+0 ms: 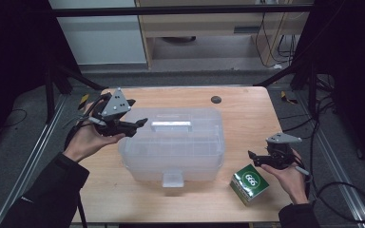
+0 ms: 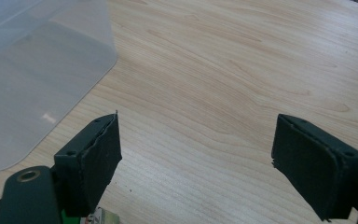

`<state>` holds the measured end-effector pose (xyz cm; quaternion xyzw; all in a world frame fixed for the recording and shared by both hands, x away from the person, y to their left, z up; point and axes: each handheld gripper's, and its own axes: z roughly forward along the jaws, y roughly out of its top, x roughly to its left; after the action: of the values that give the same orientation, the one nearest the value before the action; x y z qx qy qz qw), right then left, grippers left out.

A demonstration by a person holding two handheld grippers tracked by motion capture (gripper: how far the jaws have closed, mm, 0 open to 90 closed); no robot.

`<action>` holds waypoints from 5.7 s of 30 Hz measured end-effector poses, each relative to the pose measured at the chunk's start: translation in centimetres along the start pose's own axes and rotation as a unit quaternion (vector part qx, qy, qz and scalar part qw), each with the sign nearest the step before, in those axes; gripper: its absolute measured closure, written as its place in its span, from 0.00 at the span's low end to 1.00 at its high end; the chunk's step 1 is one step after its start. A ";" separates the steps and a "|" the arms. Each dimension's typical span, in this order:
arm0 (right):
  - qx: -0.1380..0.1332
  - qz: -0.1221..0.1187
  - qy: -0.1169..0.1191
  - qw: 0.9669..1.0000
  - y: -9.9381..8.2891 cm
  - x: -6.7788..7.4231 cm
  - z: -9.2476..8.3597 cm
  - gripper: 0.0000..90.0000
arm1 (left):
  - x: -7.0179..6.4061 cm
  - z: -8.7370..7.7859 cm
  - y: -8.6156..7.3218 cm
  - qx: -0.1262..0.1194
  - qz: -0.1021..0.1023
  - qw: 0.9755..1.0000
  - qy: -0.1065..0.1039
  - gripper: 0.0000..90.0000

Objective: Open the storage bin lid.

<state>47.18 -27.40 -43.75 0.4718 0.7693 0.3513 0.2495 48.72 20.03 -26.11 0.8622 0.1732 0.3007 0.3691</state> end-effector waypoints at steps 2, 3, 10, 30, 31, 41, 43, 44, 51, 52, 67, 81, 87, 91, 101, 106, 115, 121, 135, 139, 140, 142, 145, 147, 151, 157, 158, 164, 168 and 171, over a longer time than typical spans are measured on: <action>0.001 0.000 0.000 1.000 0.0 0.0 0.0 0.18 | -0.2 0.0 0.1 0.010 -0.004 1.000 0.001 0.36; 0.001 0.000 0.001 1.000 0.0 0.0 0.0 0.18 | -0.3 0.0 0.2 0.013 -0.002 1.000 0.000 0.36; 0.004 0.000 0.000 1.000 0.0 -0.2 -0.2 0.18 | -0.7 0.2 1.2 0.018 0.036 0.999 -0.024 0.36; 0.015 0.000 0.010 1.000 -0.1 0.0 0.0 0.19 | -1.8 2.4 2.5 0.063 0.110 0.989 -0.071 0.40; 0.015 0.001 0.010 1.000 -0.1 0.0 0.0 0.19 | -1.9 2.4 2.5 0.068 0.114 0.988 -0.073 0.40; 0.015 0.005 0.015 1.000 -0.3 0.1 0.2 0.21 | -2.1 3.6 2.4 0.083 0.144 0.983 -0.081 0.48; 0.015 0.008 0.016 1.000 -0.3 0.1 0.2 0.21 | -2.2 3.8 2.5 0.086 0.152 0.981 -0.081 0.50; 0.015 0.008 0.015 1.000 -0.3 0.1 0.2 0.21 | -2.2 3.9 2.5 0.091 0.159 0.980 -0.082 0.51; 0.011 0.009 0.016 1.000 -0.3 0.1 0.1 0.24 | -2.4 4.8 2.7 0.102 0.179 0.975 -0.084 0.58; 0.012 0.010 0.017 1.000 -0.3 0.1 0.0 0.24 | -2.4 4.9 2.7 0.105 0.184 0.974 -0.085 0.58; 0.015 0.007 0.025 1.000 -0.1 0.3 0.0 0.29 | -2.6 6.1 2.7 0.135 0.207 0.965 -0.089 0.74; 0.019 0.007 0.040 0.999 0.3 0.8 -0.5 0.36 | -3.0 6.5 3.2 0.156 0.229 0.957 -0.089 0.83; 0.014 0.003 0.051 0.999 1.0 1.6 -1.2 0.42 | -3.2 6.5 3.4 0.164 0.240 0.953 -0.085 0.83; 0.010 0.002 0.057 0.998 1.3 2.0 -1.5 0.47 | -3.2 6.5 3.5 0.167 0.241 0.952 -0.084 0.84; -0.007 -0.004 0.082 0.997 2.0 3.1 -2.4 0.73 | -3.0 6.6 3.7 0.169 0.241 0.952 -0.082 0.83; -0.016 0.004 0.102 0.995 2.1 3.5 -2.9 0.88 | -2.6 6.6 3.8 0.160 0.233 0.956 -0.077 0.83; -0.023 0.003 0.126 0.992 2.3 4.0 -3.0 1.00 | -1.4 6.7 4.4 0.151 0.222 0.961 -0.060 0.81; -0.027 0.008 0.140 0.990 2.3 4.2 -3.1 1.00 | -0.8 6.9 4.7 0.145 0.209 0.966 -0.050 0.80; -0.037 0.011 0.158 0.987 2.4 5.0 -2.8 1.00 | 0.8 7.5 5.3 0.138 0.195 0.971 -0.027 0.79; -0.052 0.012 0.165 0.985 2.6 5.4 -2.8 1.00 | 1.2 7.8 5.5 0.139 0.191 0.972 -0.020 0.78; -0.052 0.012 0.165 0.985 2.6 5.4 -2.8 1.00 | 1.2 7.8 5.5 0.139 0.191 0.972 -0.020 0.78; -0.060 0.012 0.172 0.983 2.7 5.7 -2.9 1.00 | 1.5 8.0 5.6 0.138 0.183 0.973 -0.017 0.78; -0.067 0.011 0.174 0.982 2.9 5.9 -2.9 1.00 | 1.6 8.1 5.7 0.138 0.178 0.974 -0.014 0.78; -0.071 0.012 0.177 0.982 3.1 6.1 -2.9 1.00 | 1.8 8.2 5.8 0.140 0.176 0.974 -0.013 0.78; -0.087 0.014 0.185 0.979 3.7 6.5 -3.0 1.00 | 2.1 8.4 5.8 0.139 0.170 0.976 -0.011 0.77; -0.109 0.011 0.196 0.974 5.0 7.5 -3.1 1.00 | 2.6 8.7 5.9 0.137 0.163 0.977 -0.012 0.77; -0.111 0.012 0.195 0.974 5.1 7.5 -3.1 1.00 | 2.6 8.7 5.9 0.137 0.158 0.978 -0.013 0.76; -0.110 0.010 0.196 0.974 5.4 7.9 -2.9 1.00 | 2.7 8.6 5.8 0.135 0.152 0.979 -0.013 0.74; -0.104 0.008 0.197 0.975 5.4 8.0 -2.7 1.00 | 2.8 8.0 5.3 0.112 0.120 0.986 -0.010 0.63; -0.102 0.008 0.198 0.975 5.4 7.9 -2.7 1.00 | 3.1 7.0 4.9 0.096 0.109 0.989 -0.008 0.58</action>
<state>44.82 -19.44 -38.30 0.3709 0.7597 0.5163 0.1367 55.96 14.61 -25.07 0.9098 0.1034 0.3143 0.2506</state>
